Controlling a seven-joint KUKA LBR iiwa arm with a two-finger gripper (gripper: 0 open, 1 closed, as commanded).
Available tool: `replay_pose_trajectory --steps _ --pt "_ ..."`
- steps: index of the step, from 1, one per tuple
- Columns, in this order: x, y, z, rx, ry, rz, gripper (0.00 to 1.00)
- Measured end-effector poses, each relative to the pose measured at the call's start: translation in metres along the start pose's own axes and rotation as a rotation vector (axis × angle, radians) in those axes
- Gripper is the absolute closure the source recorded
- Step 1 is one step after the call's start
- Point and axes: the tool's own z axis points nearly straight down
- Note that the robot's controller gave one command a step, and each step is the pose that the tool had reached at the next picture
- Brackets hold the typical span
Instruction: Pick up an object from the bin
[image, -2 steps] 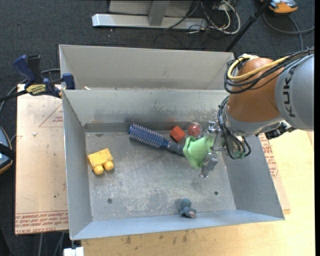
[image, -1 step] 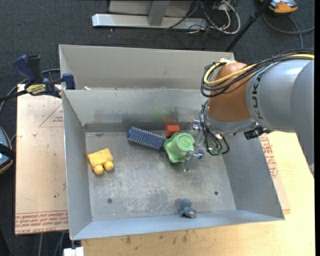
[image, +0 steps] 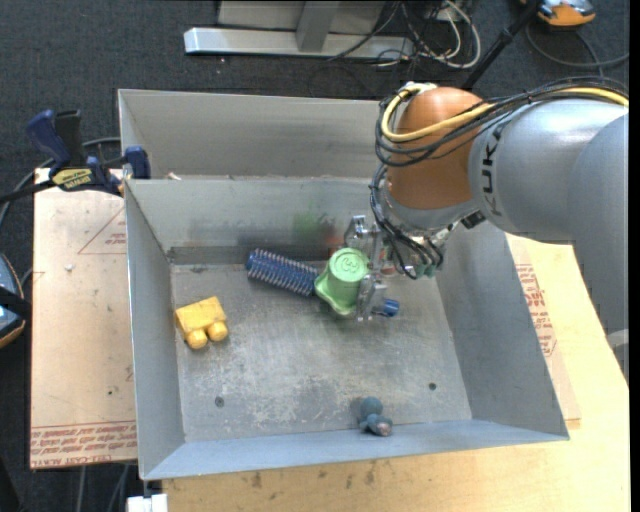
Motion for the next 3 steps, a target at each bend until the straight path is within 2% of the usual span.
replay_pose_trajectory --steps 1,2,3 --pt "-0.002 0.015 0.018 0.001 -0.008 0.014 0.0" --pt "0.001 0.089 0.011 -0.003 -0.005 -0.008 0.0" --pt "0.001 0.084 0.011 -0.001 -0.005 0.0 1.0"
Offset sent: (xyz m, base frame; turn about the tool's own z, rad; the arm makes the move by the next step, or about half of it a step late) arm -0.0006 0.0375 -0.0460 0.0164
